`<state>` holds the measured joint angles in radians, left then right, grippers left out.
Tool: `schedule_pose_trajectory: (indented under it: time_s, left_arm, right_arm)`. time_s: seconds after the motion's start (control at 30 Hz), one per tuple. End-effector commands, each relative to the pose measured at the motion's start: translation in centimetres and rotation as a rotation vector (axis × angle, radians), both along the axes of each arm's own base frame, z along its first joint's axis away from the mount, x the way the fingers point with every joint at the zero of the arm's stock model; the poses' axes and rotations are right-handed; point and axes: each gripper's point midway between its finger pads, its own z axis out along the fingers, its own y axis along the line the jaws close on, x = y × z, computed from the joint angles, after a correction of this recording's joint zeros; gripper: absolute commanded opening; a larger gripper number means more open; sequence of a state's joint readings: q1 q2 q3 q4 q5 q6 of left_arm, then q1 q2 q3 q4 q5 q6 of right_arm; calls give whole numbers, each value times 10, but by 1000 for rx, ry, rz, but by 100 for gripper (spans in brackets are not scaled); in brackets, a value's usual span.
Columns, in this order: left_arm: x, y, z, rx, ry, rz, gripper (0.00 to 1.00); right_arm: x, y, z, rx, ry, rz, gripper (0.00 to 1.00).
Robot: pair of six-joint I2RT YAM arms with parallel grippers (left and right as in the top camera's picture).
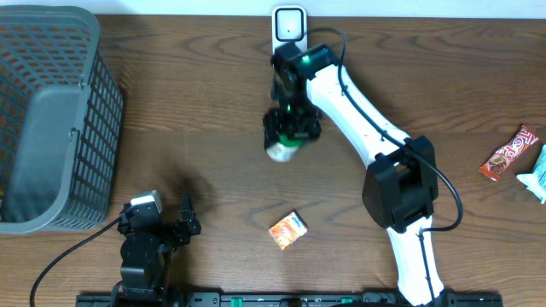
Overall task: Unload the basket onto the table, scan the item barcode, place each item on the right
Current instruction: 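Raise the jar up to the scanner face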
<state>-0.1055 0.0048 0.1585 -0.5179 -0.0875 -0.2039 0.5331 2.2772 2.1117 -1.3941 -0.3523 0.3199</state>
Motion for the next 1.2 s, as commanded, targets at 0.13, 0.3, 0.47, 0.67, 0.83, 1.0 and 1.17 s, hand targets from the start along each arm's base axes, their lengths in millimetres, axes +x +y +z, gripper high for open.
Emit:
schedule_pose_trajectory:
  time_s: [0.13, 0.3, 0.47, 0.67, 0.83, 1.0, 1.17]
  left_arm:
    - [0, 1, -3, 19, 8, -6, 98]
    - [0, 1, -3, 18, 8, -6, 98]
    - [0, 1, -3, 19, 8, -6, 98]
    - [0, 1, -3, 19, 8, -6, 98]
    - [0, 1, -3, 19, 8, -6, 98]
    - [0, 1, -3, 19, 8, -6, 98]
    - [0, 1, -3, 18, 8, -6, 98]
  right_arm:
    - [115, -7, 63, -81, -572, -19, 67]
    - [166, -16, 84, -156, -818, -97, 61]
    - [203, -24, 97, -191, -999, -179, 61]
    - [236, -34, 90, -152, -1120, -252, 61]
    - [267, -49, 91, -114, -1298, -295, 65]
    - [278, -48, 90, -40, -1386, -284, 73]
    - [286, -42, 68, -12, -1397, -272, 75]
